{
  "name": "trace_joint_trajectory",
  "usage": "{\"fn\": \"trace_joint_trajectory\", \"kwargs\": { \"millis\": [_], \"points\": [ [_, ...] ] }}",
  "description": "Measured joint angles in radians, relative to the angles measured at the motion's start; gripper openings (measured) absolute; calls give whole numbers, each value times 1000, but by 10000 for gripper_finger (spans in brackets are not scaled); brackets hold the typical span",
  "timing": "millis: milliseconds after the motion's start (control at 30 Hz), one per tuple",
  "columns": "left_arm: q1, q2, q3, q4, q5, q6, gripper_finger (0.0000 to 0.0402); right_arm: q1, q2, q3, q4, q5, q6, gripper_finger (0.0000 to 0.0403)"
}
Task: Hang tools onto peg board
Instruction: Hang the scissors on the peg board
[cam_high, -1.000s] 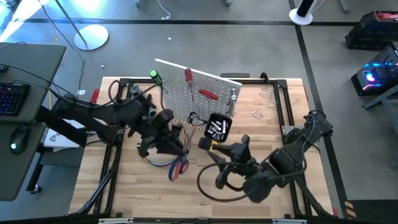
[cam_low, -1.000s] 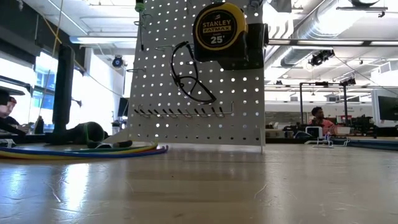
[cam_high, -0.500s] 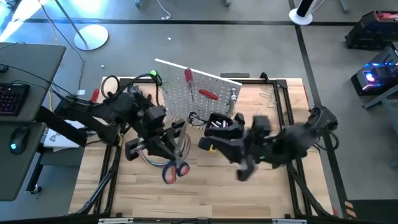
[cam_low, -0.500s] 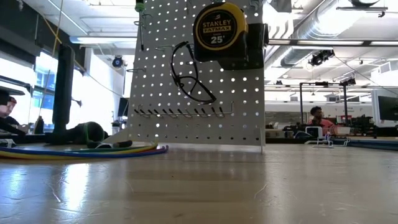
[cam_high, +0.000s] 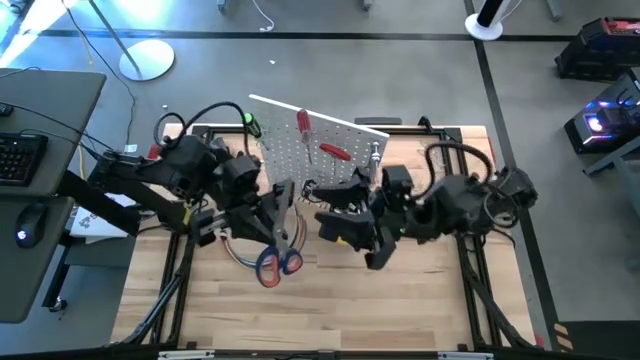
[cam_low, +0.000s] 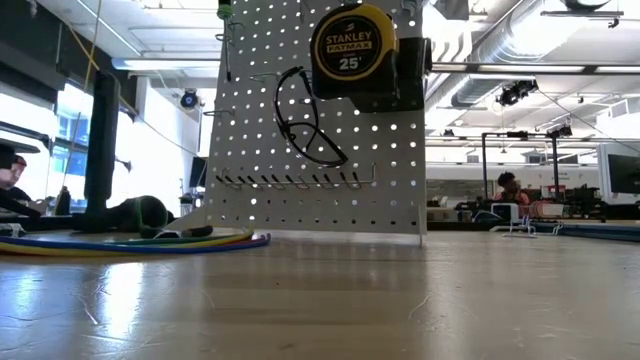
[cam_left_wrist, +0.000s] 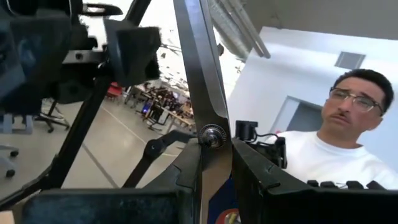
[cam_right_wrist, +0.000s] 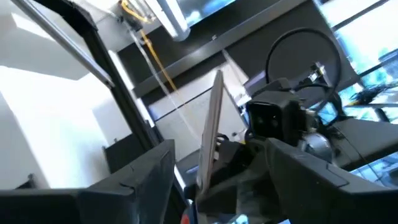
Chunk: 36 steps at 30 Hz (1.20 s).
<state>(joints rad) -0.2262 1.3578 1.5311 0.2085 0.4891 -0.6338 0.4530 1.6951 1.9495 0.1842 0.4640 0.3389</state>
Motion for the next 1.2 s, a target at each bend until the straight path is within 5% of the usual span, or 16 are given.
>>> {"fn": "trace_joint_trajectory", "kwargs": {
  "millis": [467,833,1200],
  "points": [
    [46,60,0,31,48,-46,49,-86,5,0,-91,-182,82,245],
    [91,67,-2,47,67,-62,49,-90,21,0,-84,-179,45,240],
    [91,65,-2,43,67,-45,49,-91,21,0,-84,-182,-9,122]
  ]
}}
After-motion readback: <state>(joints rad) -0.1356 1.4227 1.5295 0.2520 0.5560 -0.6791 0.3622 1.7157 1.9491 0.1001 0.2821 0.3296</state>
